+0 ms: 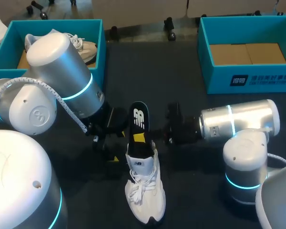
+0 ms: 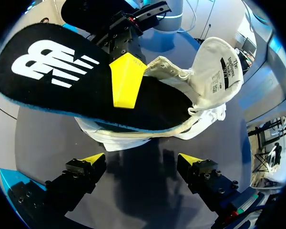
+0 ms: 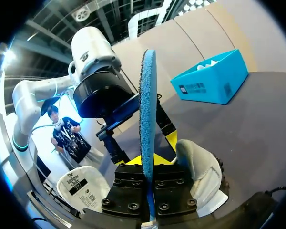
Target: Take the shoe out of the shoebox, open the shoe tongue, remove and reinsert the insole, then place the shoe into the shoebox
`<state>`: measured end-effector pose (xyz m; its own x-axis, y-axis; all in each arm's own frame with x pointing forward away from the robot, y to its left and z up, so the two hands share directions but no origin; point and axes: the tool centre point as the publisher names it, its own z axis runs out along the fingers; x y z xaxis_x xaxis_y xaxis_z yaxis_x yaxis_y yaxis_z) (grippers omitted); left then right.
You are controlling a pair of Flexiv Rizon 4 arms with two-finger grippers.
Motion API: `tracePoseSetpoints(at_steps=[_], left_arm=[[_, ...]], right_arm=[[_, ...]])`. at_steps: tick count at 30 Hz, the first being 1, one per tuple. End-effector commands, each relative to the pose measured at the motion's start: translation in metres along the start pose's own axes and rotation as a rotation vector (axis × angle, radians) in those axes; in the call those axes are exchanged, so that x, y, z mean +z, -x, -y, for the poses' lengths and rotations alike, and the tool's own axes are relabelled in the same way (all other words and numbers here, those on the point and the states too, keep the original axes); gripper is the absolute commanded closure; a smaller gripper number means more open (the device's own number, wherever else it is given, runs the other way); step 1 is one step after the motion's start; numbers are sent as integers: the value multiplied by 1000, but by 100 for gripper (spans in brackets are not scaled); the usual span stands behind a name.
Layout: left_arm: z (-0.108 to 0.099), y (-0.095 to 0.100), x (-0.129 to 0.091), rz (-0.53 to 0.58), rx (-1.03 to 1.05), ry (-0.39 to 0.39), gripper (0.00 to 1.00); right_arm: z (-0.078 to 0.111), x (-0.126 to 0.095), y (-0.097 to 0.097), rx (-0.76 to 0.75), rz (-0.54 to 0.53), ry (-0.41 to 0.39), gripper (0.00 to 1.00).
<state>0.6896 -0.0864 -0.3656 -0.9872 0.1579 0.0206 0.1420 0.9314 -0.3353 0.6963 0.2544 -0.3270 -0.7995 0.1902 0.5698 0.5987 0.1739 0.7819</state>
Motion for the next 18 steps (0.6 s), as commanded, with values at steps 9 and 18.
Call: tracePoseSetpoints(at_steps=[9, 18], left_arm=[[0, 0, 1, 0, 1, -2, 0], [0, 0, 1, 0, 1, -2, 0]], right_arm=[[12, 2, -3, 32, -4, -59, 100], [17, 1, -7, 45, -13, -107, 100]])
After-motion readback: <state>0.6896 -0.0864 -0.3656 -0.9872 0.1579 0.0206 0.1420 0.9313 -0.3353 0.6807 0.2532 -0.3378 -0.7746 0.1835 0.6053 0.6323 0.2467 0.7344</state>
